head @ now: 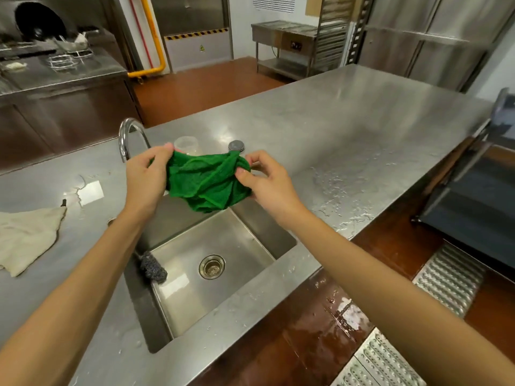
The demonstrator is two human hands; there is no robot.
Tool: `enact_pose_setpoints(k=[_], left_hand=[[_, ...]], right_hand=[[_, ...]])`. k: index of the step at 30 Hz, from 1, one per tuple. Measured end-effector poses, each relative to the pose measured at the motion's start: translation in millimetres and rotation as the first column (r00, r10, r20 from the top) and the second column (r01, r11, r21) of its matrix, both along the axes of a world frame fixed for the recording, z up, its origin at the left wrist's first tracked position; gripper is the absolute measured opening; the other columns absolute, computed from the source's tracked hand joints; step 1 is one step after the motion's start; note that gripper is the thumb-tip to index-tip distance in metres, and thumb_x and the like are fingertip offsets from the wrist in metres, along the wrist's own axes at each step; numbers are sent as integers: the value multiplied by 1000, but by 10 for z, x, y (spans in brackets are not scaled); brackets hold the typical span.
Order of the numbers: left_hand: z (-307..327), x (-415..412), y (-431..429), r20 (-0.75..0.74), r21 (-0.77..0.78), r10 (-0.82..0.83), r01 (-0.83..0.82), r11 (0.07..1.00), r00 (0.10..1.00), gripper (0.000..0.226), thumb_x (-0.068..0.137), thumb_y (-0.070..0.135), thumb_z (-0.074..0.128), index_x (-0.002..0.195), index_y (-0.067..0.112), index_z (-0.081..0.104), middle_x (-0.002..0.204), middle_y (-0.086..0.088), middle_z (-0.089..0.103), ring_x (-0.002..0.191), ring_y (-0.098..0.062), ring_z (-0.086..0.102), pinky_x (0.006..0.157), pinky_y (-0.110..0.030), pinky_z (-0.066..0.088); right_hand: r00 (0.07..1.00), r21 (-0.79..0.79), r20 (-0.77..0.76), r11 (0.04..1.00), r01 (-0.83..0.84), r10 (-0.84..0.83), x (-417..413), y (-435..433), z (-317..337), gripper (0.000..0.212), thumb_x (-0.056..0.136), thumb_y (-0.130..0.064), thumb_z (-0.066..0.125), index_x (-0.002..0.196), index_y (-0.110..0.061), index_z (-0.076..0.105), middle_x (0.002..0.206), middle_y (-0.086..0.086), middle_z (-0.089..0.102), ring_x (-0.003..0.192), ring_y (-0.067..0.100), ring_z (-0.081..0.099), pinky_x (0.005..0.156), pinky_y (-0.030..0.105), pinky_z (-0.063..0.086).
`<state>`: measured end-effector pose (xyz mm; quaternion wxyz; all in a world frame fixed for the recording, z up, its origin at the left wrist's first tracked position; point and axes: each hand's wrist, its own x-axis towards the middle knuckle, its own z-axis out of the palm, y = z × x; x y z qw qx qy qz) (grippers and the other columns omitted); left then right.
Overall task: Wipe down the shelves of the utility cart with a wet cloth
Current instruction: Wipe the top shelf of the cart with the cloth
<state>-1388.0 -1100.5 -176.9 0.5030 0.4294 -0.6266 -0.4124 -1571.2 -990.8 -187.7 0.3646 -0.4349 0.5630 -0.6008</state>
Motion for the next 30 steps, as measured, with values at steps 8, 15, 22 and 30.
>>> enact_pose_setpoints(k=[8,15,22,30], left_hand=[[20,-1048,237,100,-40,-149,154,987,984,33,99,39,58,73,30,77,71,16,71,74,0,63,69,-25,52],[77,-2265,644,122,-98,-310,323,941,943,33,101,33,57,84,8,71,71,-1,62,61,2,54,58,-17,42],[121,-3534,1140,166,-66,-476,492,868,863,49,102,42,52,77,1,62,66,-1,56,61,-11,48,59,-30,36],[160,-4842,1921,259,117,-678,674,729,688,55,105,45,37,88,3,68,78,-4,71,64,-4,65,57,-14,51]], right_hand=[[990,-105,9,985,139,-139,-968,545,135,3,98,-12,58,98,-10,56,81,2,63,74,8,60,70,24,52],[959,-81,49,956,281,-278,-2100,1135,153,3,100,-21,55,101,-22,58,95,12,73,85,23,70,80,45,58],[879,-64,7,878,475,-476,-3286,1974,240,15,99,-8,51,105,-17,61,80,3,69,61,6,65,55,23,52],[741,71,-135,740,669,-657,-4426,2808,123,20,93,-9,58,93,-22,74,88,4,76,81,24,73,73,49,61]])
